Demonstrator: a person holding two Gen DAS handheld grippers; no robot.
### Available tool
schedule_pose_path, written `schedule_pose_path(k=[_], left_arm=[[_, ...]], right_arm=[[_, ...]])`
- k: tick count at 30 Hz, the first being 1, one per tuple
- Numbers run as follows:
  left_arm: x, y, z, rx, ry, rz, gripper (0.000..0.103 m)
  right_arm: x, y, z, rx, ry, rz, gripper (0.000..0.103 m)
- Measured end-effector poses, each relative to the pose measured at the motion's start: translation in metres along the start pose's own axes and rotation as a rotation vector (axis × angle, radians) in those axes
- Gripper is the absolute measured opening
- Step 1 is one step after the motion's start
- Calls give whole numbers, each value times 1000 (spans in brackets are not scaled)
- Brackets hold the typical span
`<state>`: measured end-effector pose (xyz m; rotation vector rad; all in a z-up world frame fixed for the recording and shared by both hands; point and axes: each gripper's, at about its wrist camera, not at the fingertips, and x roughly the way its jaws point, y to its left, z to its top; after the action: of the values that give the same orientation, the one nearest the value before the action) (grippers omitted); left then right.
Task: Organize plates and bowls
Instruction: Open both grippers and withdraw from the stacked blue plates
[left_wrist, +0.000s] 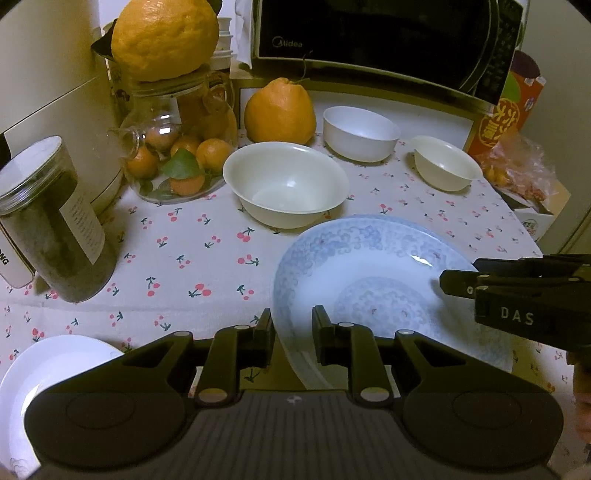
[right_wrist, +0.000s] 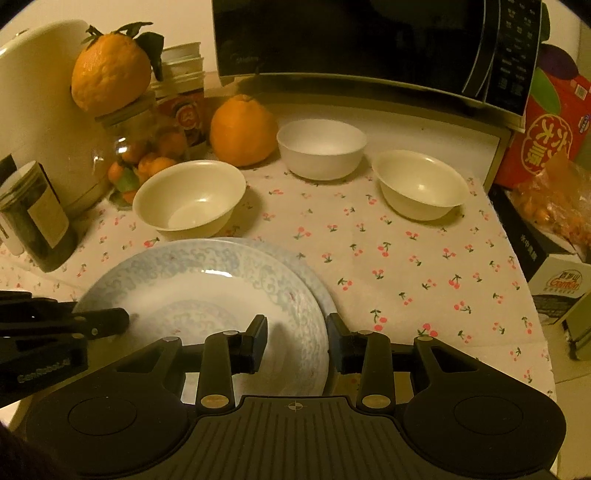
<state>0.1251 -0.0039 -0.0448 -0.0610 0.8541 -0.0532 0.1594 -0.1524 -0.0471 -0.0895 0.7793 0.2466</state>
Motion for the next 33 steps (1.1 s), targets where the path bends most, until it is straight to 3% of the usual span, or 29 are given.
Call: schedule_pose_path(k=[4,6,14,22,29,33], left_arm=[[3,-4,-1,19,-4,-7,28],[5,-7,-2,40,4,-14,30],[6,-4,-3,34,42,-49,38],[-1,-5,-4,33,38,-63,67],[-16,1,-3,50,19,-64,86],[-28,4,-7,111,-16,-47,93]], right_arm=[[-1,-1,0,12,-1,21,44],[-2,-2,0,27,-2,23,58],[-13,-19,7,114,-35,25,67],[-13,-26,6,136,-18,20,74],[-21,-21,6,128,-26,35,89],[-25,-17,5,128,-21,44,92]])
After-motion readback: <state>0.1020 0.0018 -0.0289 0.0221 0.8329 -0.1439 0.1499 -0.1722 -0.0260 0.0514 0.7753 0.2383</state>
